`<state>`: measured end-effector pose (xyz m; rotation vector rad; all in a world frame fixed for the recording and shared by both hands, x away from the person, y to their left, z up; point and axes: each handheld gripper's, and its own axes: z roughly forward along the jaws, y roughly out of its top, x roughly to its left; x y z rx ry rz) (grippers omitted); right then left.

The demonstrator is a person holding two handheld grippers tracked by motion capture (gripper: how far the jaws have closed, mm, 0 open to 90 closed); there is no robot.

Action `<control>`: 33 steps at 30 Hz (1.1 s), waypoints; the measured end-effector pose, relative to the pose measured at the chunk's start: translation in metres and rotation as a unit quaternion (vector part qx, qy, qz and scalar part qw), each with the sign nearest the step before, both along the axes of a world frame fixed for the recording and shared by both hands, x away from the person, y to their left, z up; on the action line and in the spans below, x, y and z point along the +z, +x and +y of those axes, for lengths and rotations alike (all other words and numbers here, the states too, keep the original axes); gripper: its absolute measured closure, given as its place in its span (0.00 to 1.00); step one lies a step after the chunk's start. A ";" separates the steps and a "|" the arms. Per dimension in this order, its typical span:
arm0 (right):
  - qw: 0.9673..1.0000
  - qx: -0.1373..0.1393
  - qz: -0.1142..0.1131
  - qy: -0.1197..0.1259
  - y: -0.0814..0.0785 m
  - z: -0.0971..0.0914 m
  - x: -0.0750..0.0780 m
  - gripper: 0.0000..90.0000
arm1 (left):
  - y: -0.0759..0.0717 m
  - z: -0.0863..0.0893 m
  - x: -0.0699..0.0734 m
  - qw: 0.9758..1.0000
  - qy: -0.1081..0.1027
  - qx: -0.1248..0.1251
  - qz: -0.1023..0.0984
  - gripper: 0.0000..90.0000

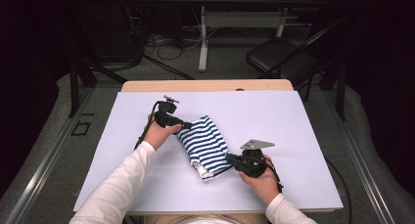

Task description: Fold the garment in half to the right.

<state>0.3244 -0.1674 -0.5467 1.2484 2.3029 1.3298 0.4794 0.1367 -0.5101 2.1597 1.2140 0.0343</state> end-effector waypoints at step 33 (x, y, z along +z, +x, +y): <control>1.000 0.000 0.006 -0.001 -0.003 0.002 -0.004 0.92 | 0.012 -0.001 -0.004 1.000 0.003 -0.007 0.001 0.97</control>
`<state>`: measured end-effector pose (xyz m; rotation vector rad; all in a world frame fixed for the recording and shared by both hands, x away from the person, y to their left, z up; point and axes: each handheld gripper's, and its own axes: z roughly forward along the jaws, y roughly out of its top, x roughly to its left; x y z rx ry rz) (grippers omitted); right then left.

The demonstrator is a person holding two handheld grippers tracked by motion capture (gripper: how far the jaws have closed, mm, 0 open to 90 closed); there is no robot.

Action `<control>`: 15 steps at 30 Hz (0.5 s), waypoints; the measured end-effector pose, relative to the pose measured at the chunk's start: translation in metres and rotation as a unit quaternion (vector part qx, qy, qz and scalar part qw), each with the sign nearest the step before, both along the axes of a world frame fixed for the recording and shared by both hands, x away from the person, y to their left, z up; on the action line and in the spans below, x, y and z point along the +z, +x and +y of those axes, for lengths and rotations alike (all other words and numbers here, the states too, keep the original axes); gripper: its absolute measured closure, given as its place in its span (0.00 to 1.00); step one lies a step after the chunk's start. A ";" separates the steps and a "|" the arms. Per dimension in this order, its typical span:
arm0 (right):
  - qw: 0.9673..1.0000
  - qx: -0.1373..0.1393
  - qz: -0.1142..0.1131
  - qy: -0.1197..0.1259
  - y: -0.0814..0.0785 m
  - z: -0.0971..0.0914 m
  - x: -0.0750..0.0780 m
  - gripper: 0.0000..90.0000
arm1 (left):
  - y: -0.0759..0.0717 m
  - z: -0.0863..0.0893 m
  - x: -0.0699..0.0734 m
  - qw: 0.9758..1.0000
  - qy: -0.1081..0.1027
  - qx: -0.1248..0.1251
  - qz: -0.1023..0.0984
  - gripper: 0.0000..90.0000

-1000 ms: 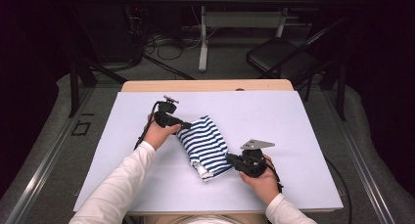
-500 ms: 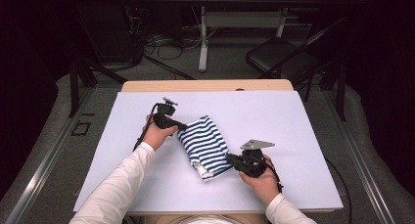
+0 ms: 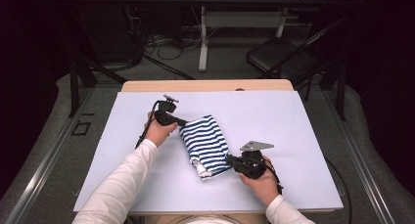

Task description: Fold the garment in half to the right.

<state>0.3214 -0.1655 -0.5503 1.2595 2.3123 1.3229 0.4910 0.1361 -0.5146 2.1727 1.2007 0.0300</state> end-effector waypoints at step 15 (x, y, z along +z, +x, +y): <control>1.000 -0.004 0.008 0.009 -0.004 0.000 -0.003 0.92 | 0.025 -0.031 0.004 1.000 0.009 -0.008 -0.021 0.97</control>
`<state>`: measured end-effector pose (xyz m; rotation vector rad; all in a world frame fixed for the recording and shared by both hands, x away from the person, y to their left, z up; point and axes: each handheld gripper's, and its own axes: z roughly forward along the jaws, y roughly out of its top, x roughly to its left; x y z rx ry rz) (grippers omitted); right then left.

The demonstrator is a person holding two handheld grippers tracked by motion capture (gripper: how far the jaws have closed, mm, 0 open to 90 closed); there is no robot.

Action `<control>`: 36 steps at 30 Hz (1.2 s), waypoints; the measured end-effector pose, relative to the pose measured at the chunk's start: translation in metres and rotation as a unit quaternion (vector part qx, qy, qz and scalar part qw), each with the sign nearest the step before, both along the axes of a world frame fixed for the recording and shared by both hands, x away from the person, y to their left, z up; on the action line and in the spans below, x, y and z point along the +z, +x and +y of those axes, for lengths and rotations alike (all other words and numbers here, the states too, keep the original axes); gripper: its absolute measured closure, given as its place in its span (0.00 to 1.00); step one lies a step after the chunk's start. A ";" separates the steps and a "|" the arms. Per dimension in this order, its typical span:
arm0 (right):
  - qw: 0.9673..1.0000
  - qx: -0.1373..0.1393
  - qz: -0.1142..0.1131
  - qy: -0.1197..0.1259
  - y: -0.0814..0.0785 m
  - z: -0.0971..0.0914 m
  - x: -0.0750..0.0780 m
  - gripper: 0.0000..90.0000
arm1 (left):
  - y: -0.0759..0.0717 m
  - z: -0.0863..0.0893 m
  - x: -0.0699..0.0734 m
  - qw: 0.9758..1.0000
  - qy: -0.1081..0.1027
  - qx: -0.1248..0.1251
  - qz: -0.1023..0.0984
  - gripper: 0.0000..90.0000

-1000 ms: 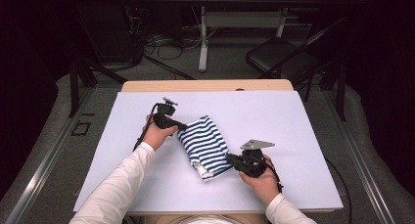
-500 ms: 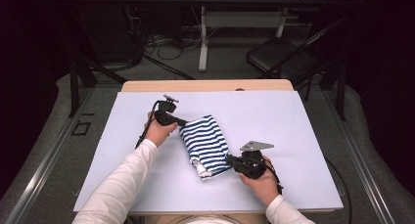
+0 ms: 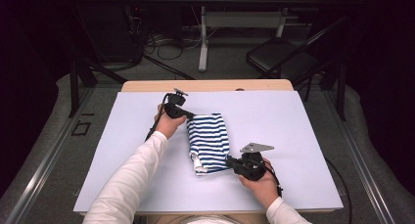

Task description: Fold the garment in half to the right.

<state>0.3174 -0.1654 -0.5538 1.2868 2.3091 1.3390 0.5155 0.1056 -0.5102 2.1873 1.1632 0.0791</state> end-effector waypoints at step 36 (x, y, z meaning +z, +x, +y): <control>1.000 -0.009 0.004 -0.002 0.002 -0.001 -0.004 0.92 | 0.008 -0.013 -0.005 1.000 0.004 0.011 -0.013 0.96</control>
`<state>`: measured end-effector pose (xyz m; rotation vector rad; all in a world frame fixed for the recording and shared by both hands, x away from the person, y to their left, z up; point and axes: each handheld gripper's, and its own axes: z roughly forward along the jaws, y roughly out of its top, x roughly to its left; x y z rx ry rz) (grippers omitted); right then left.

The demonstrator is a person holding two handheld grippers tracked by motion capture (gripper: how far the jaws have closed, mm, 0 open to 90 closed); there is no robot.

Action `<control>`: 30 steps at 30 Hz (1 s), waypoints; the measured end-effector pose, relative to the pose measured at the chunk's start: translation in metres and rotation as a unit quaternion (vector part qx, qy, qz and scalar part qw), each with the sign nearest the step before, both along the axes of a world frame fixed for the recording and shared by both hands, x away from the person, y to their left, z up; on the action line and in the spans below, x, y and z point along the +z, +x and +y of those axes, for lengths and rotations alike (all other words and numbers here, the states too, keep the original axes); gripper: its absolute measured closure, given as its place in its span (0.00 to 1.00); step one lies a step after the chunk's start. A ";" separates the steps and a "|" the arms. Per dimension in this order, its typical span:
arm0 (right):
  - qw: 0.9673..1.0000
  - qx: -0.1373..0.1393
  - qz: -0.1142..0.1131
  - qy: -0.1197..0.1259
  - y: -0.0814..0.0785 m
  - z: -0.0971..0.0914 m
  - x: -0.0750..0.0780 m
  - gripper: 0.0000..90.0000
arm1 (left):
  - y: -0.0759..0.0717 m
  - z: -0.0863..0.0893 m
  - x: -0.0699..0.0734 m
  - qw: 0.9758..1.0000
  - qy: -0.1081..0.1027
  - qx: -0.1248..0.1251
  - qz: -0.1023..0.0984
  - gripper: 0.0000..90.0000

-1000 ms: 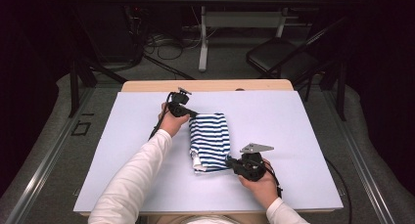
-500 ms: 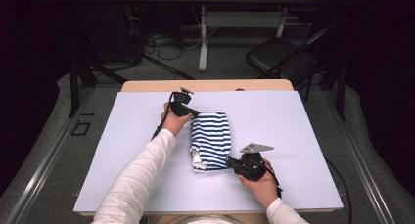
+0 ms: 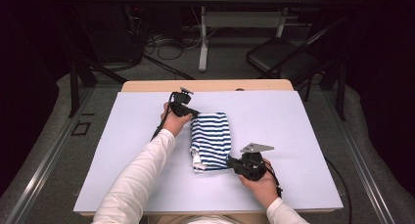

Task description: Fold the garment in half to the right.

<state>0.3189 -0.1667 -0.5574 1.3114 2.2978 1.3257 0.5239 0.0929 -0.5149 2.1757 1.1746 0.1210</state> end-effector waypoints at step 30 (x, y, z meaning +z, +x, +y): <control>0.998 -0.033 -0.048 -0.009 0.000 -0.009 0.018 0.32 | -0.039 0.023 0.033 0.998 -0.020 0.028 -0.059 0.18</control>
